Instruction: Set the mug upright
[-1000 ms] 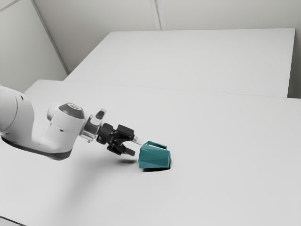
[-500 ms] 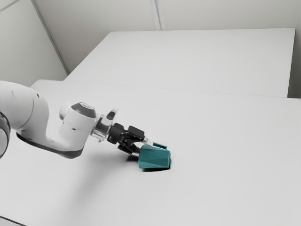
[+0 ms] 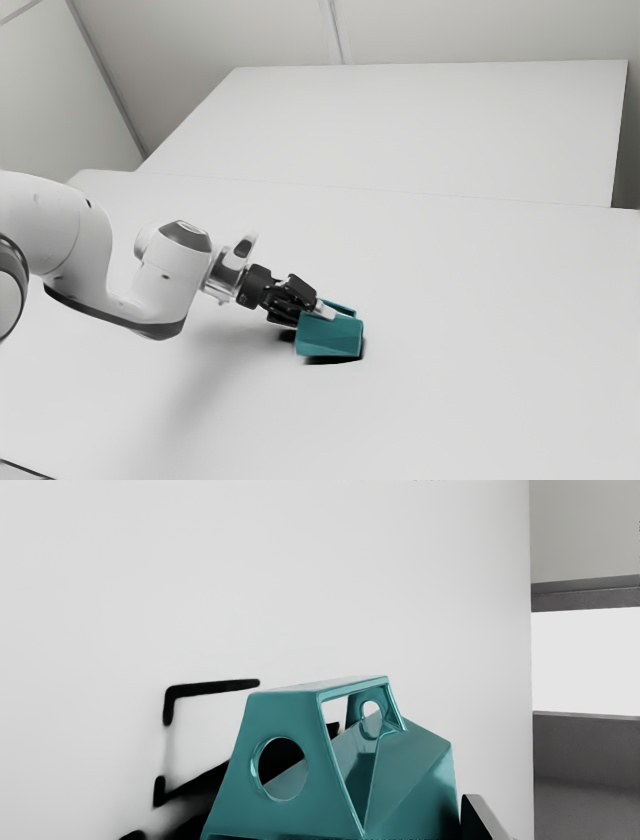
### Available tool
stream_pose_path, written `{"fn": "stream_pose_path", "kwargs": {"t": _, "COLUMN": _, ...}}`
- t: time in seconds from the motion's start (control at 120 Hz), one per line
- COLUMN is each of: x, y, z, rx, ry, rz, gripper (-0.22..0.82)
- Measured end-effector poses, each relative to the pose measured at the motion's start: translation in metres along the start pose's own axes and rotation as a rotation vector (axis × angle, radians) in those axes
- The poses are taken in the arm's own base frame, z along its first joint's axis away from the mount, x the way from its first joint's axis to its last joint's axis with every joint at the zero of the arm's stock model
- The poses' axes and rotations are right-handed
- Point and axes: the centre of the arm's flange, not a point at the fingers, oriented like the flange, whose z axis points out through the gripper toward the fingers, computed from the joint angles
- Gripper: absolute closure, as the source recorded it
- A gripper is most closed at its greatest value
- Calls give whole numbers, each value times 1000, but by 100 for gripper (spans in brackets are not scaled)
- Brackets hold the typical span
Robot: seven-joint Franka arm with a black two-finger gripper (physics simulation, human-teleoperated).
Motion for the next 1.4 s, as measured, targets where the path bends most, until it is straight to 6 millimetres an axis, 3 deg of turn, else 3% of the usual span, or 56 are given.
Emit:
{"fn": "stream_pose_path", "kwargs": {"t": 0.542, "x": 1, "y": 38, "z": 6, "rx": -41, "ry": 10, "rz": 69, "gripper": 74}}
{"fn": "stream_pose_path", "kwargs": {"t": 0.842, "x": 4, "y": 83, "z": -9, "rx": -46, "ry": 42, "rz": 136, "gripper": 77}}
{"fn": "stream_pose_path", "kwargs": {"t": 1.15, "x": 9, "y": 101, "z": -28, "rx": 173, "ry": 8, "rz": 241, "gripper": 78}}
{"fn": "stream_pose_path", "kwargs": {"t": 1.4, "x": 33, "y": 133, "z": -43, "rx": 446, "ry": -64, "rz": 409, "gripper": 78}}
